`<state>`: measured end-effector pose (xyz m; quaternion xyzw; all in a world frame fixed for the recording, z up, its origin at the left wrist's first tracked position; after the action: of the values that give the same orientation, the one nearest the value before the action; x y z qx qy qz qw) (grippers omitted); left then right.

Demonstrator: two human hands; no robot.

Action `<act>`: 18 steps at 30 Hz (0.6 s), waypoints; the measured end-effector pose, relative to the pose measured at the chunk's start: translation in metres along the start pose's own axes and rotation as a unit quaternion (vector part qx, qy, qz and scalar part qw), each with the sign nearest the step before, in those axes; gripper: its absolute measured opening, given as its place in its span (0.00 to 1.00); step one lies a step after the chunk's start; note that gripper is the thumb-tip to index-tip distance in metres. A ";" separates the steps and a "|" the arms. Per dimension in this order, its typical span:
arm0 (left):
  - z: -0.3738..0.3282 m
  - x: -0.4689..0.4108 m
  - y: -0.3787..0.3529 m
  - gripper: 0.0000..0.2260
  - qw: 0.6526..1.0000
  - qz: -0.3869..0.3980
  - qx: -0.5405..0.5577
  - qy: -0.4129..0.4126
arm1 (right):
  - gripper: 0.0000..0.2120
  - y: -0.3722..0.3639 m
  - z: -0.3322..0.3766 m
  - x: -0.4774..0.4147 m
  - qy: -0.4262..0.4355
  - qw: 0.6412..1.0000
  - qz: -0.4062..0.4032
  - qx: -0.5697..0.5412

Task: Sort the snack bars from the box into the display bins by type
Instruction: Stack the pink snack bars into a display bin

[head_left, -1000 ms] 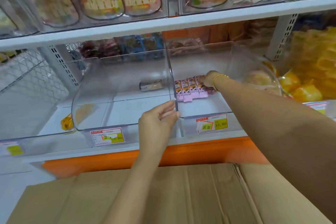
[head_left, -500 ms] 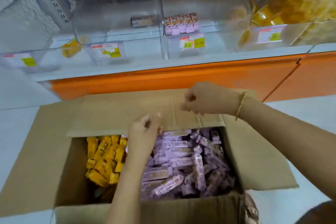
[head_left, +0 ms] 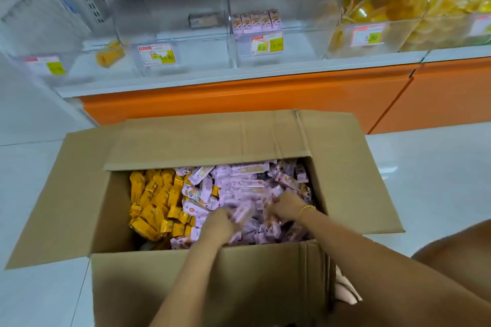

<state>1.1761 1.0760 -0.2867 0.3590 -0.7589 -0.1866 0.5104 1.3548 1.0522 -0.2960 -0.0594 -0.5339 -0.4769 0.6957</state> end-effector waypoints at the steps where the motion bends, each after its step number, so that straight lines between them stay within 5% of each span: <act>1: -0.001 0.006 0.010 0.07 0.994 -0.005 0.113 -0.008 | 0.11 0.007 0.008 0.005 0.036 0.993 0.018 -0.108; 2: -0.003 0.011 0.020 0.08 0.969 -0.003 0.248 -0.012 | 0.08 0.015 0.017 0.013 0.077 0.974 0.040 -0.209; 4: -0.016 0.026 0.034 0.09 0.863 0.033 0.504 -0.021 | 0.07 0.039 0.038 0.034 0.156 0.926 0.060 -0.337; 6: -0.038 0.041 0.050 0.11 0.770 0.071 0.632 -0.048 | 0.09 0.065 0.058 0.055 0.221 0.897 0.050 -0.379; 7: -0.045 0.046 0.059 0.11 0.752 0.078 0.651 -0.067 | 0.10 0.079 0.068 0.067 0.247 0.887 0.042 -0.389; 9: -0.059 0.057 0.078 0.12 0.787 0.067 0.601 -0.123 | 0.10 0.103 0.080 0.085 0.307 0.861 0.040 -0.403; 11: -0.069 0.063 0.102 0.19 0.897 -0.008 0.404 -0.181 | 0.12 0.121 0.086 0.100 0.349 0.835 0.047 -0.423; 12: -0.078 0.068 0.117 0.22 0.934 -0.072 0.282 -0.205 | 0.21 0.129 0.086 0.105 0.361 0.826 0.048 -0.430; 15: -0.112 0.090 0.147 0.29 0.922 -0.208 0.138 -0.296 | 0.35 0.136 0.087 0.111 0.379 0.817 0.071 -0.429; 18: -0.136 0.104 0.162 0.31 0.886 -0.276 0.139 -0.346 | 0.22 0.133 0.095 0.122 0.387 0.826 0.100 -0.398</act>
<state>1.2195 1.1199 -0.0590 0.5340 -0.7757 -0.3248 0.0875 1.3837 1.1068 -0.1019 -0.1948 0.0242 -0.5600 0.8049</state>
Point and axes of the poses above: each hand's wrist, its own x-axis away from the middle knuckle, its own y-axis out of the back of the hand, z = x × y, the point moved 8 cm from there along -x, towards the middle knuckle, and after that the axes turned 4 degrees about z, right-handed, at the moved point
